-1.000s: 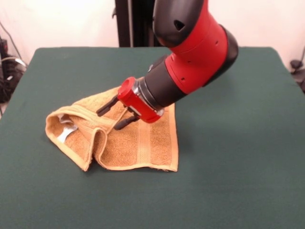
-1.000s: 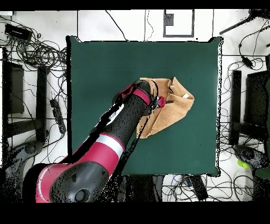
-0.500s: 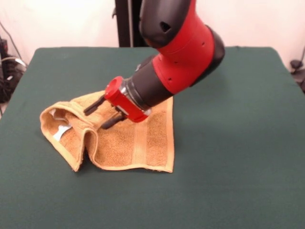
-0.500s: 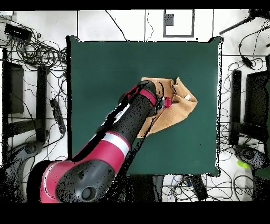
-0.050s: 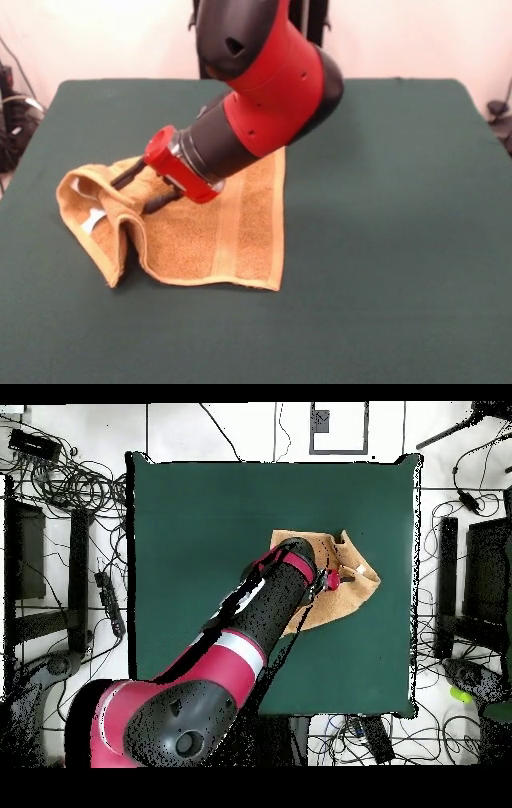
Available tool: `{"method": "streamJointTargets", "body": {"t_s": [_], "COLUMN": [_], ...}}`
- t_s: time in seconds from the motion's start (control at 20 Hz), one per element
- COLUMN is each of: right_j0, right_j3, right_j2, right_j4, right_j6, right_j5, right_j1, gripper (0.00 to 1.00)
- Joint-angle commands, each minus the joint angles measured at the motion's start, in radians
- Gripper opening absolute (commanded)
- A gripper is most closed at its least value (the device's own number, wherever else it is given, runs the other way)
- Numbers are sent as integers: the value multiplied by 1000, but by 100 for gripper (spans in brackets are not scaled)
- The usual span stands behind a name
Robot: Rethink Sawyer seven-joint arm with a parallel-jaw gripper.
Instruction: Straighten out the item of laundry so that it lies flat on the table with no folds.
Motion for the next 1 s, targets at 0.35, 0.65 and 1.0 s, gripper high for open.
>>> {"method": "streamJointTargets", "body": {"t_s": [0.35, 0.65, 1.0], "right_j0": [-89, -117, -129], "right_j3": [102, 82, 52], "right_j2": [217, 259, 270], "right_j4": [40, 27, 8], "right_j6": [-10, -67, -103], "right_j5": [4, 57, 113], "right_j1": [-6, -11, -15], "gripper": [0, 0, 0]}}
